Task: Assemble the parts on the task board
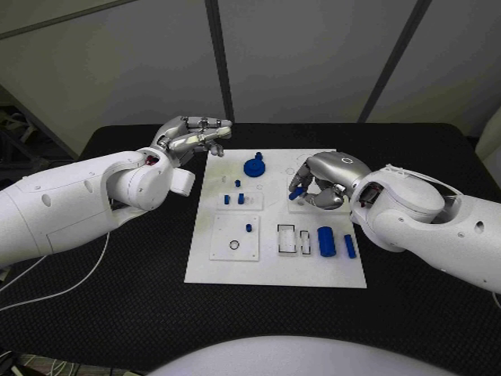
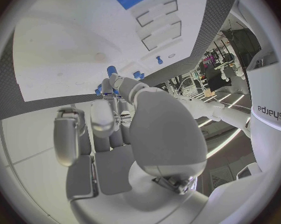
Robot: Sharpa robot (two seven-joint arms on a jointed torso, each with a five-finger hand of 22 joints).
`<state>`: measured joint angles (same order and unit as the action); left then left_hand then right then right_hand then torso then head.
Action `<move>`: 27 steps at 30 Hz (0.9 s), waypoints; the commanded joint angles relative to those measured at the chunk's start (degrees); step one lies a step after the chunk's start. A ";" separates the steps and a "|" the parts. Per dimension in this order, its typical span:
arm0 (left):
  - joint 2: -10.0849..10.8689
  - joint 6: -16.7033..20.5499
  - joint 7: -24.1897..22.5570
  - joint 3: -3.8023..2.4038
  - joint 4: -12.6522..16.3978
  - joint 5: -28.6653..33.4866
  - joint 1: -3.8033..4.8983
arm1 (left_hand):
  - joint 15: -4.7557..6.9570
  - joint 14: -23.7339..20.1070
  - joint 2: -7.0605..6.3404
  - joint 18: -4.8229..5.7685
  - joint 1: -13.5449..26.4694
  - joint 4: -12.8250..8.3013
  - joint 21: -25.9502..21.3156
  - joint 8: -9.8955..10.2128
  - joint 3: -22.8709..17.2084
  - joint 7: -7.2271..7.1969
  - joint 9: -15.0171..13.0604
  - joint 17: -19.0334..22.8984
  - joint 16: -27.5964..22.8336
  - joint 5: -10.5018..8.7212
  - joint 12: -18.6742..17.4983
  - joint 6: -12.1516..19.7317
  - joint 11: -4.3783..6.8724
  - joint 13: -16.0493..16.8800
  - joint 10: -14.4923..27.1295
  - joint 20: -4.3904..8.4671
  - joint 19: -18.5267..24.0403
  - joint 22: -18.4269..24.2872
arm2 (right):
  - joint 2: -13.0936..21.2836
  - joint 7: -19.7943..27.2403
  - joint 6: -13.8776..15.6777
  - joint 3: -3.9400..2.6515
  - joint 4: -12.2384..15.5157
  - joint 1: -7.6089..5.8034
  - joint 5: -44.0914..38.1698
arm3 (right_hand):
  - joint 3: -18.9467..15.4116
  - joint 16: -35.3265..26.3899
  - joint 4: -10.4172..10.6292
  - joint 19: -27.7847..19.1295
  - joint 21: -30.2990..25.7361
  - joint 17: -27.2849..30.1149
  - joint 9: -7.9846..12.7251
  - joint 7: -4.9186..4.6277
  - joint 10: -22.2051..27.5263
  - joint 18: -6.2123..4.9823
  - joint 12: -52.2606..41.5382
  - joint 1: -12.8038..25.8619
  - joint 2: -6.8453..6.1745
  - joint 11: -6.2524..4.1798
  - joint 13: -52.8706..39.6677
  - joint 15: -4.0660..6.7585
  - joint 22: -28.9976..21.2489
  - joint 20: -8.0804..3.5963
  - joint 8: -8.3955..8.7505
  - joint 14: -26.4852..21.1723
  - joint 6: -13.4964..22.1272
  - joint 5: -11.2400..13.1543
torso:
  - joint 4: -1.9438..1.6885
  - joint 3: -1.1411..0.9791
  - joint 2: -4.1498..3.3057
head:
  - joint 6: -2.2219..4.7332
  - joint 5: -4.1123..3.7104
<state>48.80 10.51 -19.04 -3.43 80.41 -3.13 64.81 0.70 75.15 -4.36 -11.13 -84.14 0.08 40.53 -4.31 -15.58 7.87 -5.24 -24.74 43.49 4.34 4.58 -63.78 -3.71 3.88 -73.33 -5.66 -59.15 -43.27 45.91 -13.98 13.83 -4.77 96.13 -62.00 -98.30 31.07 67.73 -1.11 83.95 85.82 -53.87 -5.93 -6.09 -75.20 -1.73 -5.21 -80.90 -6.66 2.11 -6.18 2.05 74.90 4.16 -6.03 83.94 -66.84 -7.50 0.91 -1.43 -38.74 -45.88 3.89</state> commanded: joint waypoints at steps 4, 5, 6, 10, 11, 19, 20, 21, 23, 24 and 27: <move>-0.14 -0.54 -0.26 -0.05 -0.15 0.13 0.06 | -0.16 0.09 0.01 0.67 0.55 0.01 -0.28 0.33 -0.22 0.20 0.06 0.08 -0.25 -0.32 -0.24 0.30 -0.25 0.08 0.12 -0.04 -0.24 0.07 | 1.47 2.09 5.21 -0.12 4.64 -0.13 3.86 | -0.46 0.30 -0.16 4.31 0.43 -0.06 0.09 -0.24 0.37 0.77 0.33 0.73 -0.42 0.26 0.04 0.23 12.38 -0.27 0.46 0.51 0.05 -0.26 | 0.03 -0.01 0.02 | 0.04 0.33; -0.17 -0.55 -0.27 -0.04 -0.17 0.13 0.06 | -0.16 0.09 0.01 0.67 0.55 0.01 -0.28 0.33 -0.22 0.20 0.06 0.08 -0.25 -0.32 -0.24 0.30 -0.25 0.08 0.12 -0.04 -0.24 0.07 | 1.45 2.35 5.33 -0.13 5.26 -0.13 4.53 | -0.46 0.30 -0.16 4.31 0.43 -0.06 0.09 -0.24 0.37 0.77 0.33 0.73 -0.42 0.26 0.04 0.23 12.38 -0.27 0.46 0.51 0.05 -0.26 | 0.02 -0.01 -0.01 | 0.07 0.37; -0.20 -0.56 -0.27 -0.04 -0.20 0.13 0.06 | -0.16 0.09 0.01 0.67 0.55 0.01 -0.28 0.33 -0.22 0.20 0.06 0.08 -0.25 -0.32 -0.24 0.30 -0.25 0.08 0.12 -0.04 -0.24 0.07 | 1.28 2.63 5.38 -0.14 5.76 -0.13 5.25 | -0.46 0.30 -0.16 4.31 0.43 -0.06 0.09 -0.24 0.37 0.77 0.33 0.73 -0.42 0.26 0.04 0.23 12.38 -0.27 0.46 0.51 0.05 -0.26 | 0.02 0.00 0.01 | 0.08 0.42; -0.44 -0.64 -0.28 -0.04 -0.32 0.13 0.05 | -0.16 0.09 0.01 0.67 0.55 0.01 -0.28 0.33 -0.22 0.20 0.06 0.08 -0.25 -0.32 -0.24 0.30 -0.25 0.08 0.12 -0.04 -0.24 0.07 | -1.23 3.95 4.80 -0.08 6.43 -0.12 8.29 | -0.46 0.36 -0.23 4.34 0.49 -0.13 0.08 -0.25 0.39 0.79 0.39 0.69 -0.42 0.27 0.03 0.25 12.43 -0.27 0.50 0.51 0.06 -0.29 | -0.05 0.07 -0.06 | -0.21 0.88; -0.51 -0.65 -0.28 -0.04 -0.36 0.13 0.05 | -0.16 0.09 0.01 0.67 0.55 0.01 -0.28 0.33 -0.22 0.20 0.06 0.08 -0.25 -0.32 -0.24 0.30 -0.25 0.08 0.12 -0.04 -0.24 0.07 | -2.09 4.27 4.54 0.12 6.39 -0.10 8.77 | -0.44 0.35 -0.25 4.32 0.44 -0.10 0.07 -0.26 0.40 0.77 0.42 0.68 -0.37 0.29 0.03 0.26 12.39 -0.28 0.52 0.50 0.07 -0.31 | -0.04 0.07 -0.07 | -0.23 0.98; -0.99 -0.78 -0.25 -0.04 -0.56 0.13 0.06 | -0.16 0.09 0.01 0.67 0.55 0.01 -0.28 0.33 -0.22 0.20 0.06 0.08 -0.25 -0.32 -0.24 0.30 -0.25 0.08 0.12 -0.04 -0.24 0.07 | -7.61 6.03 2.67 2.25 5.39 0.74 10.23 | -0.51 0.24 -0.30 4.21 0.22 0.15 0.06 -0.37 0.55 0.72 0.65 0.84 -0.30 0.40 0.01 0.24 12.24 -0.29 0.71 0.43 0.22 -0.36 | -0.05 0.06 -0.16 | -0.59 1.68; -1.01 -0.80 -0.25 -0.04 -0.55 0.13 0.06 | -0.16 0.09 0.01 0.67 0.55 0.01 -0.28 0.33 -0.22 0.20 0.06 0.08 -0.25 -0.32 -0.24 0.30 -0.25 0.08 0.12 -0.04 -0.24 0.07 | -8.10 6.15 2.41 2.47 5.14 0.81 10.29 | -0.56 0.23 -0.29 4.21 0.22 0.18 0.06 -0.38 0.58 0.72 0.70 0.91 -0.32 0.41 0.01 0.23 12.24 -0.28 0.75 0.42 0.25 -0.33 | -0.08 0.10 -0.15 | -0.67 1.74; -1.02 -0.81 -0.24 -0.04 -0.54 0.13 0.06 | -0.16 0.09 0.01 0.67 0.55 0.01 -0.28 0.33 -0.22 0.20 0.06 0.08 -0.25 -0.32 -0.24 0.30 -0.25 0.08 0.12 -0.04 -0.24 0.07 | -8.56 6.25 2.15 2.66 4.86 0.87 10.33 | -0.58 0.23 -0.29 4.21 0.22 0.20 0.05 -0.39 0.60 0.72 0.73 0.95 -0.32 0.43 0.01 0.22 12.25 -0.28 0.77 0.41 0.27 -0.32 | -0.09 0.10 -0.16 | -0.77 1.87; -1.04 -0.81 -0.23 -0.04 -0.53 0.13 0.06 | -0.16 0.09 0.01 0.67 0.55 0.01 -0.28 0.33 -0.22 0.20 0.06 0.08 -0.25 -0.32 -0.24 0.30 -0.25 0.08 0.12 -0.04 -0.24 0.07 | -9.27 6.39 1.69 3.03 4.35 0.96 10.39 | -0.58 0.23 -0.29 4.21 0.22 0.20 0.05 -0.39 0.60 0.72 0.73 0.95 -0.32 0.43 0.01 0.22 12.25 -0.28 0.77 0.41 0.27 -0.32 | -0.02 0.09 -0.21 | -0.82 2.13; -1.06 -0.82 -0.23 -0.04 -0.54 0.13 0.06 | -0.16 0.09 0.01 0.67 0.55 0.01 -0.28 0.33 -0.22 0.20 0.06 0.08 -0.25 -0.32 -0.24 0.30 -0.25 0.08 0.12 -0.04 -0.24 0.07 | -9.53 6.43 1.49 3.23 4.13 0.99 10.40 | -0.58 0.23 -0.29 4.21 0.22 0.20 0.05 -0.39 0.60 0.72 0.73 0.95 -0.32 0.43 0.01 0.22 12.25 -0.28 0.77 0.41 0.27 -0.32 | 0.05 0.04 -0.18 | -0.90 2.28; -1.12 -0.85 -0.22 -0.04 -0.52 0.13 0.06 | -0.16 0.09 0.01 0.67 0.55 0.01 -0.28 0.33 -0.22 0.20 0.06 0.08 -0.25 -0.32 -0.24 0.30 -0.25 0.08 0.12 -0.04 -0.24 0.07 | -10.24 6.37 0.56 3.75 3.37 1.05 10.44 | -0.67 0.24 -0.30 4.20 0.19 0.21 0.05 -0.41 0.64 0.71 0.82 1.07 -0.36 0.45 0.00 0.21 12.23 -0.27 0.85 0.39 0.32 -0.25 | -0.02 0.04 -0.17 | -1.24 2.62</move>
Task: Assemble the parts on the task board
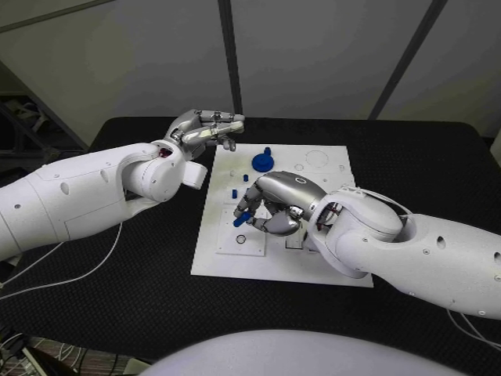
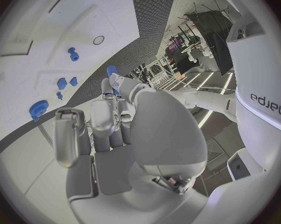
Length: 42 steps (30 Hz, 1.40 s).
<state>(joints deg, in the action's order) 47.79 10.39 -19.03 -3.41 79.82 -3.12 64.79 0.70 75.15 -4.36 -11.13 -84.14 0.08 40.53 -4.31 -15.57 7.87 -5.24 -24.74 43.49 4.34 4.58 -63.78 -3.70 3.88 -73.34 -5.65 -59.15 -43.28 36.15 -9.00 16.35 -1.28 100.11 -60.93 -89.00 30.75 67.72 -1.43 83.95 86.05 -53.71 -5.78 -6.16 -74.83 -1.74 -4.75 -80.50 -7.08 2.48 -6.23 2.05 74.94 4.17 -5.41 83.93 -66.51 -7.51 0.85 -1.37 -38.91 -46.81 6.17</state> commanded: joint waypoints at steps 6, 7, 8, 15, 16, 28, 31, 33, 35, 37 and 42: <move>-0.13 -0.77 -0.21 -0.06 0.13 0.12 0.08 | -0.17 0.08 0.05 0.67 0.59 -0.05 -0.34 0.30 -0.34 0.22 0.06 0.08 -0.28 -0.34 -0.23 0.26 -0.27 0.08 0.12 -0.04 -0.28 0.11 | -1.62 0.34 -4.15 1.37 -2.27 0.03 -0.40 | -0.44 0.22 0.03 4.18 -0.07 0.12 -0.12 -0.35 0.29 0.71 0.43 0.80 0.05 0.10 0.02 0.20 12.17 -0.27 0.29 0.37 0.03 -0.13 | 0.03 -0.04 0.05 | -0.68 0.78; -0.12 -0.77 -0.20 -0.06 0.14 0.12 0.08 | -0.17 0.08 0.05 0.67 0.59 -0.05 -0.34 0.30 -0.34 0.22 0.06 0.08 -0.28 -0.34 -0.23 0.26 -0.27 0.08 0.12 -0.04 -0.28 0.11 | -1.76 0.08 -4.37 1.47 -2.49 0.05 -0.94 | -0.48 0.25 0.04 4.17 -0.09 0.08 -0.12 -0.36 0.30 0.70 0.48 0.87 0.05 0.11 0.01 0.19 12.16 -0.26 0.33 0.37 0.05 -0.07 | 0.05 -0.07 0.07 | -0.75 0.85; -0.11 -0.77 -0.19 -0.06 0.16 0.12 0.08 | -0.17 0.08 0.05 0.67 0.59 -0.05 -0.34 0.30 -0.34 0.22 0.06 0.08 -0.28 -0.34 -0.23 0.26 -0.27 0.08 0.12 -0.04 -0.28 0.11 | -1.88 -0.18 -4.52 1.54 -2.68 0.06 -1.49 | -0.48 0.25 0.04 4.17 -0.09 0.08 -0.12 -0.36 0.30 0.70 0.48 0.87 0.05 0.11 0.01 0.19 12.16 -0.26 0.33 0.37 0.05 -0.07 | 0.06 -0.08 0.06 | -0.80 0.89; -0.13 -0.78 -0.17 -0.06 0.16 0.12 0.08 | -0.17 0.08 0.05 0.67 0.59 -0.05 -0.34 0.30 -0.34 0.22 0.06 0.08 -0.28 -0.34 -0.23 0.26 -0.27 0.08 0.12 -0.04 -0.28 0.11 | -2.39 -1.14 -5.80 1.76 -3.41 0.14 -3.57 | -0.53 0.20 0.05 4.17 -0.09 0.17 -0.14 -0.36 0.31 0.70 0.52 0.95 0.04 0.11 0.00 0.18 12.16 -0.26 0.36 0.34 0.06 -0.01 | 0.08 -0.08 0.09 | -0.93 0.83; -0.14 -0.79 -0.17 -0.06 0.16 0.12 0.08 | -0.17 0.08 0.05 0.67 0.59 -0.05 -0.34 0.30 -0.34 0.22 0.06 0.08 -0.28 -0.34 -0.23 0.26 -0.27 0.08 0.12 -0.04 -0.28 0.11 | -2.47 -1.20 -5.94 1.78 -3.48 0.14 -3.67 | -0.53 0.20 0.05 4.17 -0.09 0.17 -0.14 -0.36 0.31 0.70 0.52 0.95 0.04 0.11 0.00 0.18 12.16 -0.26 0.36 0.34 0.06 -0.01 | 0.09 -0.06 0.09 | -0.94 0.82; -0.14 -0.82 -0.16 -0.06 0.12 0.13 0.08 | -0.17 0.08 0.05 0.67 0.59 -0.05 -0.34 0.30 -0.34 0.22 0.06 0.08 -0.28 -0.34 -0.23 0.26 -0.27 0.08 0.12 -0.04 -0.28 0.11 | -3.29 -2.65 -5.91 2.04 -4.42 0.24 -6.31 | -0.57 0.19 0.06 4.14 -0.16 0.21 -0.14 -0.36 0.32 0.69 0.54 1.01 0.04 0.12 0.00 0.18 12.11 -0.25 0.38 0.33 0.07 0.01 | 0.08 -0.09 0.07 | -0.90 0.77; -0.15 -0.85 -0.16 -0.06 0.14 0.13 0.08 | -0.17 0.08 0.05 0.67 0.59 -0.05 -0.34 0.30 -0.34 0.22 0.06 0.08 -0.28 -0.34 -0.23 0.26 -0.27 0.08 0.12 -0.04 -0.28 0.11 | -3.52 -2.84 -6.09 2.10 -4.64 0.29 -6.71 | -0.58 0.25 0.06 4.14 -0.15 0.13 -0.15 -0.36 0.32 0.69 0.57 1.04 0.05 0.12 -0.01 0.18 12.12 -0.25 0.40 0.34 0.07 0.03 | 0.05 -0.05 0.05 | -0.98 0.82; -0.15 -0.86 -0.15 -0.06 0.15 0.13 0.08 | -0.17 0.08 0.05 0.67 0.59 -0.05 -0.34 0.30 -0.34 0.22 0.06 0.08 -0.28 -0.34 -0.23 0.26 -0.27 0.08 0.12 -0.04 -0.28 0.11 | -3.67 -2.93 -6.29 2.17 -4.78 0.33 -6.92 | -0.58 0.25 0.06 4.14 -0.15 0.13 -0.15 -0.36 0.32 0.69 0.57 1.04 0.05 0.12 -0.01 0.18 12.12 -0.25 0.40 0.34 0.07 0.03 | 0.03 -0.05 0.03 | -1.02 0.83; -0.13 -0.84 -0.13 -0.06 0.13 0.13 0.08 | -0.17 0.08 0.05 0.67 0.59 -0.05 -0.34 0.30 -0.34 0.22 0.06 0.08 -0.28 -0.34 -0.23 0.26 -0.27 0.08 0.12 -0.04 -0.28 0.11 | -3.78 -2.94 -6.56 2.23 -4.88 0.36 -7.03 | -0.58 0.25 0.06 4.14 -0.15 0.13 -0.15 -0.36 0.32 0.69 0.57 1.04 0.05 0.12 -0.01 0.18 12.12 -0.25 0.40 0.34 0.07 0.03 | 0.04 -0.06 0.05 | -1.06 0.87; -0.11 -0.84 -0.13 -0.06 0.14 0.13 0.08 | -0.17 0.08 0.05 0.67 0.59 -0.05 -0.34 0.30 -0.34 0.22 0.06 0.08 -0.28 -0.34 -0.23 0.26 -0.27 0.08 0.12 -0.04 -0.28 0.11 | -3.85 -2.91 -6.89 2.29 -4.95 0.40 -7.10 | -0.58 0.25 0.06 4.14 -0.15 0.13 -0.15 -0.36 0.32 0.69 0.57 1.04 0.05 0.12 -0.01 0.18 12.12 -0.25 0.40 0.34 0.07 0.03 | 0.06 -0.05 0.06 | -1.10 0.88; -0.07 -0.84 -0.10 -0.06 0.16 0.13 0.08 | -0.17 0.08 0.05 0.67 0.59 -0.05 -0.34 0.30 -0.34 0.22 0.06 0.08 -0.28 -0.34 -0.23 0.26 -0.27 0.08 0.12 -0.04 -0.28 0.11 | -4.00 -2.69 -7.45 2.37 -5.07 0.54 -7.18 | -0.59 0.21 0.05 4.15 -0.12 0.19 -0.16 -0.35 0.32 0.70 0.59 1.05 0.06 0.11 -0.01 0.18 12.14 -0.25 0.41 0.33 0.06 0.03 | 0.06 -0.06 0.06 | -1.20 0.97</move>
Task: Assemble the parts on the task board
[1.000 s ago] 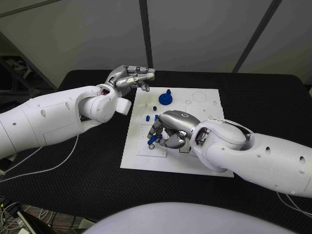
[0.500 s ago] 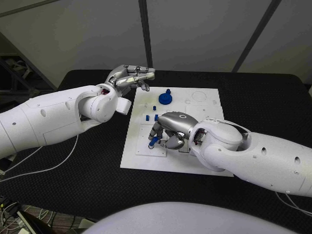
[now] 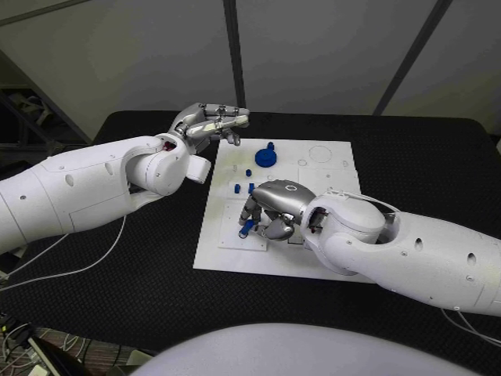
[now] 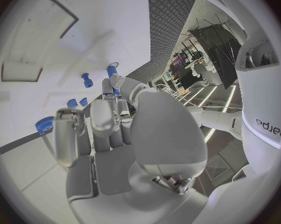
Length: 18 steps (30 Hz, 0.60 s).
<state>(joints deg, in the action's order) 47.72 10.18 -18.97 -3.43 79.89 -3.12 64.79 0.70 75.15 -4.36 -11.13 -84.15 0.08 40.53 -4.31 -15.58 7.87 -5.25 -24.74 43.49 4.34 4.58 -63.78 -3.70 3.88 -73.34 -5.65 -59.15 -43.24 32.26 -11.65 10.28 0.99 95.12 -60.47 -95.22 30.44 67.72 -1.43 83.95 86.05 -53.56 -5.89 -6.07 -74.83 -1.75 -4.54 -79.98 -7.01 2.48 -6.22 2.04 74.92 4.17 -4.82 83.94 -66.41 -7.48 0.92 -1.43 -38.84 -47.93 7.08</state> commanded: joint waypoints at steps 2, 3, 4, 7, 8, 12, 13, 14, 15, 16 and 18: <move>0.00 -0.64 -0.16 -0.05 0.09 0.13 0.08 | -0.17 0.08 0.05 0.68 0.59 -0.05 -0.34 0.30 -0.34 0.22 0.06 0.08 -0.28 -0.34 -0.23 0.26 -0.27 0.09 0.13 -0.05 -0.28 0.07 | -0.18 0.05 -1.57 0.12 -0.10 0.14 -0.98 | -0.28 0.22 0.05 4.15 -0.12 0.03 -0.04 -0.45 0.32 0.70 0.37 0.52 -0.01 0.11 -0.02 0.18 12.16 -0.25 -0.18 0.33 -0.04 0.00 | 0.00 -0.01 0.00 | -0.12 0.11; 0.00 -0.64 -0.16 -0.05 0.09 0.13 0.08 | -0.17 0.08 0.05 0.68 0.59 -0.05 -0.34 0.30 -0.34 0.22 0.06 0.08 -0.28 -0.34 -0.23 0.26 -0.27 0.09 0.13 -0.05 -0.28 0.07 | -0.21 0.09 -1.68 0.13 -0.11 0.17 -0.98 | -0.28 0.22 0.05 4.15 -0.12 0.03 -0.04 -0.45 0.32 0.70 0.37 0.52 -0.01 0.11 -0.02 0.18 12.16 -0.25 -0.18 0.33 -0.04 0.00 | 0.00 -0.01 0.00 | -0.12 0.11; 0.00 -0.65 -0.15 -0.05 0.09 0.13 0.08 | -0.17 0.08 0.05 0.68 0.59 -0.05 -0.34 0.30 -0.34 0.22 0.06 0.08 -0.28 -0.34 -0.23 0.26 -0.27 0.09 0.13 -0.05 -0.28 0.07 | -0.24 0.11 -1.79 0.14 -0.13 0.19 -0.98 | -0.28 0.22 0.05 4.15 -0.12 0.03 -0.04 -0.45 0.32 0.70 0.37 0.52 -0.01 0.11 -0.02 0.18 12.16 -0.25 -0.18 0.33 -0.04 0.00 | -0.01 0.00 0.01 | -0.18 0.14; 0.00 -0.67 -0.14 -0.05 0.10 0.13 0.08 | -0.17 0.08 0.05 0.68 0.59 -0.05 -0.34 0.30 -0.34 0.22 0.06 0.08 -0.28 -0.34 -0.23 0.26 -0.27 0.09 0.13 -0.05 -0.28 0.07 | -0.31 0.08 -2.03 0.15 -0.18 0.24 -0.99 | -0.28 0.22 0.05 4.15 -0.12 0.03 -0.04 -0.45 0.32 0.70 0.37 0.52 -0.01 0.11 -0.02 0.18 12.16 -0.25 -0.18 0.33 -0.04 0.00 | -0.02 0.02 0.01 | -0.22 0.14; -0.01 -0.68 -0.14 -0.05 0.10 0.13 0.08 | -0.17 0.08 0.05 0.68 0.59 -0.05 -0.34 0.30 -0.34 0.22 0.06 0.08 -0.28 -0.34 -0.23 0.26 -0.27 0.09 0.13 -0.05 -0.28 0.07 | -0.34 0.05 -2.07 0.16 -0.21 0.24 -1.01 | -0.28 0.22 0.05 4.15 -0.12 0.03 -0.04 -0.45 0.32 0.70 0.37 0.52 -0.01 0.11 -0.02 0.18 12.16 -0.25 -0.18 0.33 -0.04 0.00 | -0.02 0.02 0.01 | -0.22 0.14; -0.03 -0.69 -0.12 -0.05 0.10 0.13 0.08 | -0.17 0.08 0.05 0.68 0.59 -0.05 -0.34 0.30 -0.34 0.22 0.06 0.08 -0.28 -0.34 -0.23 0.26 -0.27 0.09 0.13 -0.05 -0.28 0.07 | -0.57 -0.33 -2.27 0.19 -0.38 0.28 -1.48 | -0.30 0.25 0.02 4.15 -0.12 -0.01 -0.06 -0.44 0.32 0.70 0.41 0.55 0.00 0.11 -0.03 0.18 12.16 -0.25 -0.16 0.33 -0.06 0.04 | 0.03 -0.01 0.00 | -0.24 0.18; -0.03 -0.69 -0.12 -0.05 0.11 0.13 0.08 | -0.17 0.08 0.05 0.68 0.59 -0.05 -0.34 0.30 -0.34 0.22 0.06 0.08 -0.28 -0.34 -0.23 0.26 -0.27 0.09 0.13 -0.05 -0.28 0.07 | -0.63 -0.44 -2.36 0.20 -0.41 0.30 -1.56 | -0.30 0.25 0.02 4.15 -0.12 -0.01 -0.06 -0.44 0.32 0.70 0.41 0.55 0.00 0.11 -0.03 0.18 12.16 -0.25 -0.16 0.33 -0.06 0.04 | 0.02 -0.01 -0.01 | -0.25 0.16; -0.03 -0.70 -0.11 -0.05 0.12 0.13 0.08 | -0.17 0.08 0.05 0.68 0.59 -0.05 -0.34 0.30 -0.34 0.22 0.06 0.08 -0.28 -0.34 -0.23 0.26 -0.27 0.09 0.13 -0.05 -0.28 0.07 | -0.68 -0.52 -2.48 0.21 -0.44 0.33 -1.63 | -0.33 0.23 0.02 4.12 -0.18 0.03 -0.06 -0.44 0.34 0.68 0.43 0.60 -0.02 0.12 -0.03 0.18 12.12 -0.25 -0.14 0.31 -0.04 0.07 | 0.00 0.00 -0.02 | -0.24 0.14; -0.03 -0.70 -0.11 -0.05 0.13 0.13 0.08 | -0.17 0.08 0.05 0.68 0.59 -0.05 -0.34 0.30 -0.34 0.22 0.06 0.08 -0.28 -0.34 -0.23 0.26 -0.27 0.09 0.13 -0.05 -0.28 0.07 | -0.73 -0.57 -2.60 0.22 -0.44 0.37 -1.69 | -0.36 0.22 0.02 4.10 -0.22 0.06 -0.06 -0.45 0.36 0.67 0.45 0.63 -0.04 0.12 -0.03 0.18 12.09 -0.24 -0.12 0.31 -0.02 0.09 | 0.00 0.00 -0.02 | -0.24 0.14; -0.02 -0.70 -0.10 -0.05 0.13 0.13 0.08 | -0.17 0.08 0.05 0.68 0.59 -0.05 -0.34 0.30 -0.34 0.22 0.06 0.08 -0.28 -0.34 -0.23 0.26 -0.27 0.09 0.13 -0.05 -0.28 0.07 | -0.78 -0.57 -2.70 0.24 -0.44 0.40 -1.75 | -0.36 0.22 0.02 4.10 -0.22 0.06 -0.06 -0.45 0.36 0.67 0.45 0.63 -0.04 0.12 -0.03 0.18 12.09 -0.24 -0.12 0.31 -0.02 0.09 | 0.00 0.01 -0.01 | -0.26 0.12; -0.02 -0.70 -0.10 -0.05 0.12 0.13 0.08 | -0.17 0.08 0.05 0.68 0.59 -0.05 -0.34 0.30 -0.34 0.22 0.06 0.08 -0.28 -0.34 -0.23 0.26 -0.27 0.09 0.13 -0.05 -0.28 0.07 | -0.82 -0.50 -2.81 0.26 -0.37 0.45 -1.80 | -0.36 0.22 0.02 4.11 -0.20 0.07 -0.06 -0.45 0.36 0.68 0.46 0.63 -0.05 0.12 -0.03 0.18 12.11 -0.24 -0.11 0.30 -0.02 0.10 | -0.01 0.03 0.02 | -0.30 0.12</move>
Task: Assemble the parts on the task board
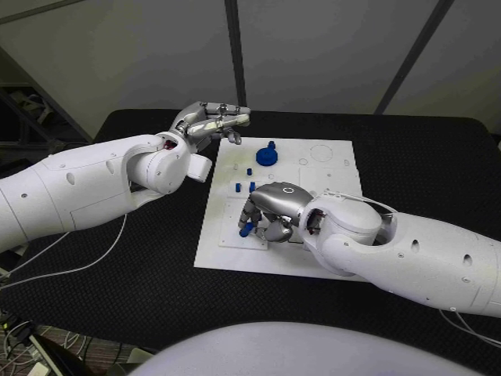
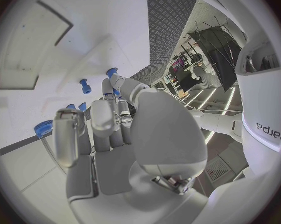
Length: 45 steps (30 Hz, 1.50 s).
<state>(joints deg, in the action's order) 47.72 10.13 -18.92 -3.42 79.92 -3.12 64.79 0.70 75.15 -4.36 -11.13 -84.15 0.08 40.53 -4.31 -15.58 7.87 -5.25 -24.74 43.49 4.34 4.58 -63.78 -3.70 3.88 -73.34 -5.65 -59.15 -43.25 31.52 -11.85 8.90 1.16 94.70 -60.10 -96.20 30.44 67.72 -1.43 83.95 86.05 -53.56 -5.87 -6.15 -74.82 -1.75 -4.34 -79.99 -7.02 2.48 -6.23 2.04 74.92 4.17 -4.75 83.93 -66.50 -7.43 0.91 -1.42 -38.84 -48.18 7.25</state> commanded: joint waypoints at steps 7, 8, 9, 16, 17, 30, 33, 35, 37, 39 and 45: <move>0.01 -0.68 -0.13 -0.05 0.11 0.12 0.08 | -0.17 0.08 0.05 0.67 0.59 -0.05 -0.34 0.30 -0.34 0.22 0.06 0.08 -0.28 -0.34 -0.23 0.26 -0.27 0.09 0.13 -0.05 -0.28 0.07 | -0.17 -0.54 -1.07 0.17 0.43 0.25 -1.08 | -0.44 0.17 0.00 4.08 -0.26 0.17 -0.10 -0.37 0.40 0.67 0.32 0.74 -0.10 0.14 -0.04 0.17 12.08 -0.24 -0.11 0.28 0.12 0.10 | 0.00 0.01 0.03 | -0.12 0.03; 0.02 -0.69 -0.12 -0.05 0.11 0.12 0.08 | -0.17 0.08 0.05 0.67 0.59 -0.05 -0.34 0.30 -0.34 0.22 0.06 0.08 -0.28 -0.34 -0.23 0.26 -0.27 0.09 0.13 -0.05 -0.28 0.07 | -0.19 -0.63 -0.86 0.17 0.41 0.26 -1.14 | -0.49 0.15 0.01 4.06 -0.31 0.22 -0.06 -0.42 0.57 0.65 0.44 0.86 -0.17 0.19 -0.02 0.13 12.05 -0.22 0.04 0.26 0.32 0.12 | 0.01 0.03 0.05 | -0.09 0.05; 0.02 -0.69 -0.12 -0.05 0.12 0.12 0.08 | -0.17 0.08 0.05 0.67 0.59 -0.05 -0.34 0.30 -0.34 0.22 0.06 0.08 -0.28 -0.34 -0.23 0.26 -0.27 0.09 0.13 -0.05 -0.28 0.07 | -0.21 -0.73 -0.55 0.18 0.38 0.26 -1.20 | -0.54 0.13 0.03 3.99 -0.44 0.30 0.04 -0.57 1.03 0.62 0.68 1.07 -0.30 0.33 0.06 -0.02 11.96 -0.15 0.41 0.23 0.87 0.12 | 0.01 0.03 0.05 | -0.09 0.05; -0.01 -0.78 -0.03 -0.05 0.12 0.12 0.08 | -0.19 0.07 0.05 0.68 0.73 -0.12 -0.45 0.29 -0.48 0.24 0.05 0.08 -0.33 -0.37 -0.22 0.26 -0.29 0.09 0.15 -0.06 -0.33 0.11 | -0.43 -0.90 1.52 0.22 0.10 0.29 -1.37 | -0.62 -0.94 0.69 2.85 -2.86 2.31 2.11 -1.67 6.84 0.03 0.85 3.35 -2.92 1.81 1.12 -1.37 10.34 0.93 1.35 -0.44 9.85 2.52 | -0.01 0.03 0.05 | -0.07 0.12; -0.01 -0.79 -0.02 -0.05 0.12 0.12 0.08 | -0.19 0.07 0.05 0.68 0.73 -0.12 -0.45 0.29 -0.48 0.24 0.05 0.08 -0.33 -0.37 -0.22 0.26 -0.29 0.09 0.15 -0.06 -0.33 0.11 | -0.46 -0.88 1.95 0.23 0.08 0.29 -1.38 | -0.75 -1.13 0.84 2.70 -3.19 2.66 2.28 -1.26 7.35 -0.05 0.83 3.61 -3.27 1.92 1.17 -1.38 10.12 1.06 1.36 -0.53 11.29 3.23 | 0.01 0.02 0.04 | -0.06 0.15; -0.06 -1.09 0.22 -0.05 0.03 0.12 0.09 | -0.20 0.06 0.01 0.69 0.82 -0.13 -0.49 0.30 -0.49 0.25 0.05 0.08 -0.34 -0.40 -0.23 0.28 -0.31 0.09 0.17 -0.06 -0.35 0.13 | 0.47 0.14 7.90 0.26 1.08 0.39 -1.36 | -2.34 -1.19 1.53 2.48 -3.87 3.10 2.21 0.50 8.80 -0.20 0.68 3.80 -4.26 2.23 0.99 -1.58 9.70 1.40 1.23 -0.60 16.48 4.06 | 0.02 -0.03 0.01 | 0.17 -0.09; -0.04 -1.14 0.26 -0.05 -0.02 0.12 0.08 | -0.20 0.06 0.01 0.69 0.82 -0.13 -0.49 0.30 -0.49 0.25 0.05 0.08 -0.34 -0.40 -0.23 0.28 -0.31 0.09 0.17 -0.06 -0.35 0.13 | 1.84 0.53 9.72 0.24 2.12 0.44 -0.88 | -2.85 -1.21 1.75 2.41 -4.07 3.22 2.12 0.34 8.87 -0.25 0.63 3.95 -4.48 2.22 0.90 -1.60 9.58 1.43 1.08 -0.60 16.34 4.06 | 0.06 -0.05 0.09 | 0.25 -0.22; -0.03 -1.17 0.29 -0.05 -0.06 0.12 0.08 | -0.20 0.06 0.01 0.69 0.82 -0.13 -0.49 0.30 -0.49 0.25 0.05 0.08 -0.34 -0.40 -0.23 0.28 -0.31 0.09 0.17 -0.06 -0.35 0.13 | 3.53 0.79 10.87 0.23 3.41 0.45 -0.38 | -3.16 -1.28 1.90 2.38 -4.18 3.39 2.06 0.15 8.84 -0.28 0.58 3.96 -4.55 2.20 0.81 -1.59 9.50 1.44 0.96 -0.62 16.06 4.04 | 0.13 -0.06 0.12 | 0.36 -0.32; 0.01 -1.20 0.31 -0.04 -0.08 0.12 0.08 | -0.20 0.06 0.01 0.69 0.82 -0.13 -0.49 0.30 -0.49 0.25 0.05 0.08 -0.34 -0.40 -0.23 0.28 -0.31 0.09 0.17 -0.06 -0.35 0.13 | 5.82 0.82 12.01 0.20 5.05 0.46 1.25 | -3.41 -1.33 2.21 2.40 -4.20 3.59 1.80 -0.89 8.29 -0.28 0.33 3.89 -4.39 2.00 0.56 -1.49 9.51 1.40 0.37 -0.63 14.58 3.88 | 0.12 -0.06 0.12 | 0.55 -0.62; 0.09 -1.21 0.33 -0.03 -0.07 0.12 0.08 | -0.20 0.06 0.01 0.69 0.82 -0.13 -0.49 0.30 -0.49 0.25 0.05 0.08 -0.34 -0.40 -0.23 0.28 -0.31 0.09 0.17 -0.06 -0.35 0.13 | 8.69 0.31 12.85 0.15 6.89 0.44 4.20 | -3.39 -1.07 2.68 2.62 -3.79 3.33 1.58 -2.18 6.71 -0.18 -0.27 3.93 -4.14 1.91 0.13 -1.37 9.80 1.28 -0.20 -0.51 12.88 3.64 | 0.20 -0.05 0.12 | 0.86 -1.11; 0.44 -1.17 0.31 0.13 0.06 0.12 0.07 | -0.21 0.04 -0.04 0.69 0.88 -0.16 -0.53 0.31 -0.52 0.26 0.06 0.09 -0.37 -0.44 -0.23 0.30 -0.32 0.09 0.20 -0.07 -0.35 0.15 | 17.75 -3.67 15.91 -1.12 10.79 0.39 15.38 | -8.49 3.82 7.96 5.15 1.87 -3.65 0.88 -0.70 -3.75 1.21 -5.53 10.04 -5.58 -0.11 -3.09 0.07 13.67 0.19 -1.52 1.22 8.86 4.82 | 0.66 -0.03 0.26 | 1.71 -2.96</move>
<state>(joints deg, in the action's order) 48.13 9.66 -18.50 -3.27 79.86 -3.11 64.80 0.70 75.15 -4.36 -11.13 -83.68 -0.09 40.30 -4.31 -15.75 7.87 -5.25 -24.75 43.49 4.10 4.58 -63.78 -3.70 3.88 -73.34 -5.65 -59.15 -43.20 48.54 -12.86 20.49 0.07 104.87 -59.61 -89.25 22.61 71.01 6.09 84.05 87.38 -56.46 -4.91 -6.94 -77.62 -1.65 -9.33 -70.54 -12.49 2.61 -8.98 1.80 74.91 4.66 -6.02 84.05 -57.18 -2.82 1.26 -1.47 -38.68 -46.83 5.08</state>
